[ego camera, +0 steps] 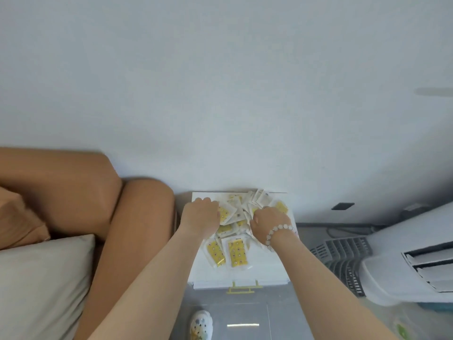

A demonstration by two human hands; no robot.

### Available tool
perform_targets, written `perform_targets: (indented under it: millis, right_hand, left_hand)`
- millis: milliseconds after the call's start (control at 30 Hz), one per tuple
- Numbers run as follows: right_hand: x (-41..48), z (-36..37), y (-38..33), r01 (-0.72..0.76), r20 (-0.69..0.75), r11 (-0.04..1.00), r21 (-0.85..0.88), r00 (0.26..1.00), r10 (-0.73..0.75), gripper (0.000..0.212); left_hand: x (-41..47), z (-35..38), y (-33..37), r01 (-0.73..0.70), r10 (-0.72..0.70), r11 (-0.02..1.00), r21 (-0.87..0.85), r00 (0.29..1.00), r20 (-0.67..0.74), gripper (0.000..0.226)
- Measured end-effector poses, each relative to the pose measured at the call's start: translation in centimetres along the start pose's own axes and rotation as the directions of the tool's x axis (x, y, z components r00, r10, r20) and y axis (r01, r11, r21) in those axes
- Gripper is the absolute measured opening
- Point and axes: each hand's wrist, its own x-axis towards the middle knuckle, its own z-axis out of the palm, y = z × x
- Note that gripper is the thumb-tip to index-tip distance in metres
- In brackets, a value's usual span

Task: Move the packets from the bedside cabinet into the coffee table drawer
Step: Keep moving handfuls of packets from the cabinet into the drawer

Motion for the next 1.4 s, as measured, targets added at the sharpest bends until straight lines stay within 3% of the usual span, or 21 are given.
perform_targets:
  millis: [300, 467, 567, 633, 733, 800, 933, 1000, 1067, 1167, 1267, 1400]
  right_hand:
    - [5.7, 8.2, 4.5, -0.135, 0.228, 0.990, 0.044, 0.966, 0.122, 0.038]
    - [9.9, 14.8, 7.9, -0.224, 0.307, 0.975, -0.004, 0.927, 0.215, 0.038]
    - [12.3, 18.0, 9.8, -0.372, 0.319, 0.927, 0.047, 0.885, 0.339, 0.038]
    - [13.5, 19.5, 10.7, -0.524, 0.340, 0.833, 0.178, 0.827, 0.448, 0.046]
    - [15.0, 21.7, 11.9, -0.676, 0.358, 0.651, 0.345, 0.736, 0.575, 0.083]
    - [15.9, 22.8, 12.3, -0.747, 0.399, 0.526, 0.406, 0.663, 0.634, 0.096]
    - [19.5, 24.8, 13.0, -0.819, 0.560, 0.030, 0.572, 0.417, 0.716, 0.072]
    - [21.0, 25.4, 13.3, -0.800, 0.627, -0.111, 0.590, 0.366, 0.688, 0.060]
    - [21.8, 26.5, 13.8, -0.781, 0.698, -0.227, 0.581, 0.335, 0.632, 0.069]
    - [23.2, 33.2, 16.1, -0.728, 0.686, -0.219, 0.650, 0.439, 0.580, 0.098]
    - [21.4, 32.9, 15.6, -0.698, 0.699, -0.312, 0.644, 0.371, 0.612, 0.124]
    - [20.0, 27.6, 12.5, -0.732, 0.693, -0.276, 0.623, 0.353, 0.629, 0.115]
  left_hand:
    - [5.2, 8.3, 0.0, -0.029, 0.040, 0.998, -0.063, 0.983, 0.178, 0.033]
    - [5.8, 16.4, 0.5, 0.158, -0.110, 0.980, -0.121, 0.937, 0.331, 0.033]
    - [6.4, 20.3, 2.2, 0.249, -0.170, 0.958, -0.145, 0.895, 0.412, 0.035]
    - [6.9, 21.9, 3.1, 0.344, -0.229, 0.925, -0.163, 0.845, 0.484, 0.047]
    - [7.3, 24.4, 4.2, 0.524, -0.344, 0.835, -0.170, 0.737, 0.582, 0.083]
    - [7.6, 25.5, 4.9, 0.622, -0.406, 0.762, -0.179, 0.675, 0.616, 0.101]
    - [8.8, 27.2, 6.3, 0.756, -0.515, 0.606, -0.248, 0.610, 0.603, 0.113]
    - [9.5, 27.7, 7.2, 0.810, -0.571, 0.513, -0.284, 0.569, 0.592, 0.116]
    - [10.1, 28.1, 8.1, 0.849, -0.608, 0.430, -0.307, 0.524, 0.597, 0.121]
    - [10.6, 28.9, 9.1, 0.864, -0.643, 0.396, -0.310, 0.502, 0.578, 0.125]
    - [10.8, 29.6, 9.5, 0.870, -0.673, 0.379, -0.316, 0.494, 0.551, 0.126]
    - [10.5, 30.1, 10.3, 0.858, -0.711, 0.382, -0.343, 0.510, 0.484, 0.119]
